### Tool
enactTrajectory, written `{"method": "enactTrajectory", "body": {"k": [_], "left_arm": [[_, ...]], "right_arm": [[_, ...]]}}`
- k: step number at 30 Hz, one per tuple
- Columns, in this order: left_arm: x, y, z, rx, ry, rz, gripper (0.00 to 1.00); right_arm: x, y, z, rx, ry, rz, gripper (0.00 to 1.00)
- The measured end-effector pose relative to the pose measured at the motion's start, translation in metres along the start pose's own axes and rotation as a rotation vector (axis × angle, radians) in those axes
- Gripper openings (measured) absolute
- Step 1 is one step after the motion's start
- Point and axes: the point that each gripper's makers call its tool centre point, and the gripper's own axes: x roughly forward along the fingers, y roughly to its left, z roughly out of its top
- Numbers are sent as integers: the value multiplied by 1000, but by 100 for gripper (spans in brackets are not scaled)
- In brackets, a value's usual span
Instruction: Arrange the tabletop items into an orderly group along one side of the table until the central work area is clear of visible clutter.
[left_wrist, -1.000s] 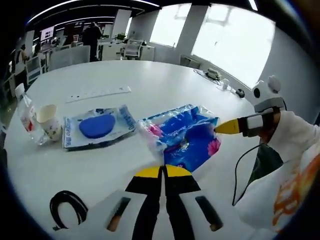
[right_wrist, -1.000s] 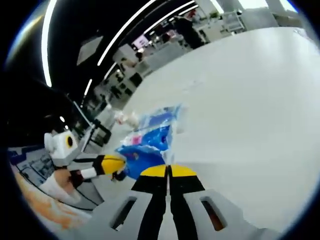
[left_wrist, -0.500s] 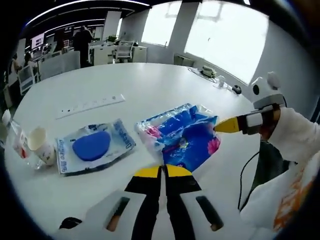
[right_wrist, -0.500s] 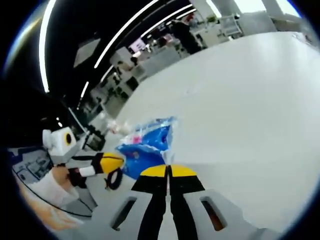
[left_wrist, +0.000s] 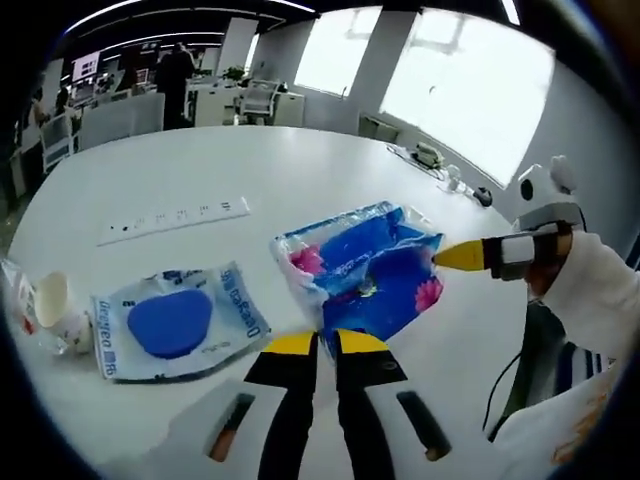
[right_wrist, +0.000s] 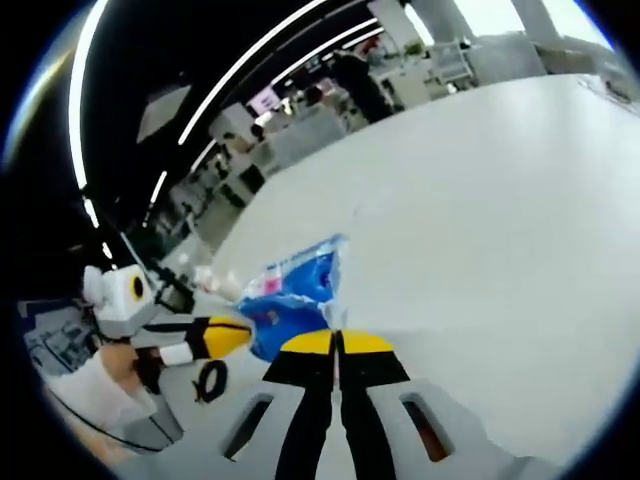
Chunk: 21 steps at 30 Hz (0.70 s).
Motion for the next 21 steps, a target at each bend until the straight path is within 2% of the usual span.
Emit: {"method": "enactTrajectory", "body": {"k": [9, 15, 21], "left_arm": [[31, 14, -2, -70, 41, 22, 4], [39, 22, -1, -124, 48, 32, 6], [50, 29, 0, -170, 59, 42, 7]], "right_arm": [[26, -23, 3, 32, 31, -41, 0], [40, -28, 10, 51, 29, -46, 0], [53, -41, 8, 75, 51, -60, 0]]}}
